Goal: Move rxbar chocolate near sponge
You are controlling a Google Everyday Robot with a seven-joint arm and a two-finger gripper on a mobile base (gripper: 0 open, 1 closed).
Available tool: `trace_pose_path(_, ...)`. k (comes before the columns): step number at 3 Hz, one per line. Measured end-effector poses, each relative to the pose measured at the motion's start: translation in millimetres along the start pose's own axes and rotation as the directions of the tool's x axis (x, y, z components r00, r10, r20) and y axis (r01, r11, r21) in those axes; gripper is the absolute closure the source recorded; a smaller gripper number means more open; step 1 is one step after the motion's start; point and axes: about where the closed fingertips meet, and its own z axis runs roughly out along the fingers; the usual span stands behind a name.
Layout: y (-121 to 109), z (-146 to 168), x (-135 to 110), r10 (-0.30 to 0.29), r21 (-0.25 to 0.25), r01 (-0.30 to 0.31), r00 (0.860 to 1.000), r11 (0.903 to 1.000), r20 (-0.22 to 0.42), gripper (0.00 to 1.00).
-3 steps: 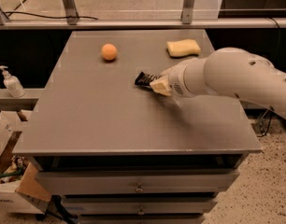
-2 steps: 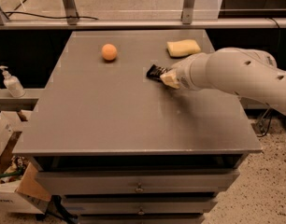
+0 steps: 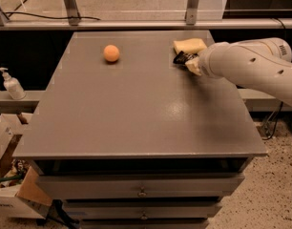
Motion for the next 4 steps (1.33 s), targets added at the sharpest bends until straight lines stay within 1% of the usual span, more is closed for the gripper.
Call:
trace_pose_path(1, -28.9, 10.7, 3.0, 0.001, 0.059, 0.0, 1.0, 0.9983, -0.017, 1.0)
trace_pose_path(2, -37.0, 19.9, 5.0, 0.008, 0.072, -0.005, 0.999, 0.9974, -0.041, 0.83)
trace_pose_path(4, -34.8, 26.6, 11.0, 0.033, 0.068, -0.028, 0.997, 0.9973, -0.07, 0.36)
